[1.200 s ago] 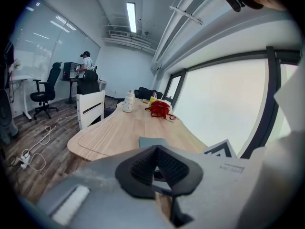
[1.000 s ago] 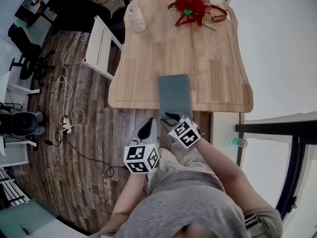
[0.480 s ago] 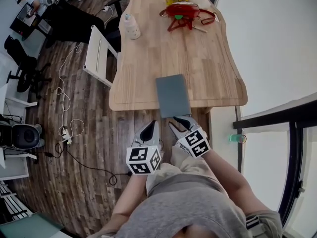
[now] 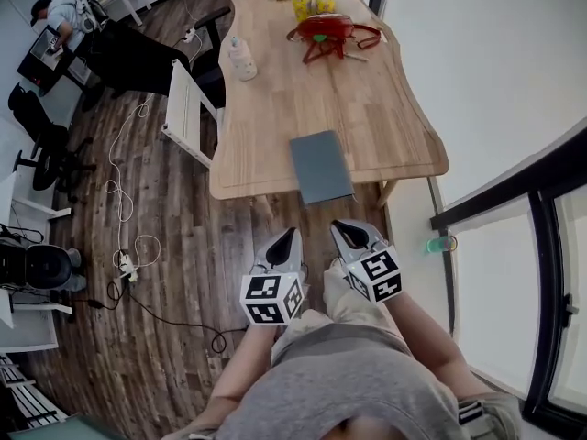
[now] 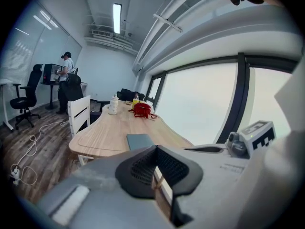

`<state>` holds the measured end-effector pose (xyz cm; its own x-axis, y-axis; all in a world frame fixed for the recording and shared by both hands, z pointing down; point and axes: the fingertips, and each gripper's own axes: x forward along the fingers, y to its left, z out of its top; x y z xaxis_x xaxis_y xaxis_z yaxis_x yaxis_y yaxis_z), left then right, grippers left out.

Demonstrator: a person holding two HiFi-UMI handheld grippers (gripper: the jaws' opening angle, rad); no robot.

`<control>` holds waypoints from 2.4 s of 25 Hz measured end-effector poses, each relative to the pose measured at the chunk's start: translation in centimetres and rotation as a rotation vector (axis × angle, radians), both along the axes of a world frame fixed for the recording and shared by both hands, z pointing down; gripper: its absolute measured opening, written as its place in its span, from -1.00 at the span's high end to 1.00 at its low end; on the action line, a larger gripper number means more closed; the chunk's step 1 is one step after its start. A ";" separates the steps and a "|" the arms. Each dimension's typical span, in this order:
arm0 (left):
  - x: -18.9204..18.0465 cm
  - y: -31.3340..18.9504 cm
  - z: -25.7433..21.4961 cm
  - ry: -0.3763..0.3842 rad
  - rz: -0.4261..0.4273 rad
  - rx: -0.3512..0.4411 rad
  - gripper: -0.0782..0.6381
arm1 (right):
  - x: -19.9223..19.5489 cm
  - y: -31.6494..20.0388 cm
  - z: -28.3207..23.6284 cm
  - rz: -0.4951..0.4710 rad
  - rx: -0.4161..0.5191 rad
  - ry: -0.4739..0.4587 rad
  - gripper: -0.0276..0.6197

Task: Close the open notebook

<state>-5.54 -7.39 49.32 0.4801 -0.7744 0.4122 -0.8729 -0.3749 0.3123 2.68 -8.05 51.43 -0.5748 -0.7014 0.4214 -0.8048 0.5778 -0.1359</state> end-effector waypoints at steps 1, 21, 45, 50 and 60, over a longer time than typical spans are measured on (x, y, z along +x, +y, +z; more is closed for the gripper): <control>-0.1 0.7 -0.1 0.001 0.005 0.000 0.77 | -0.1 0.8 -0.4 0.007 0.005 -0.003 0.91; -3.4 14.0 -0.2 0.005 0.065 0.016 0.77 | -3.3 13.8 -3.1 0.075 0.064 -0.054 0.91; -5.0 15.5 -0.4 0.017 0.030 0.033 0.77 | -4.4 16.1 -4.1 0.056 0.077 -0.084 0.92; -5.3 15.5 -0.4 0.012 0.029 0.028 0.77 | -4.7 15.9 -4.1 0.047 0.077 -0.085 0.92; -5.8 15.5 -0.3 0.002 0.021 0.020 0.77 | -4.8 15.7 -4.1 0.031 0.077 -0.088 0.92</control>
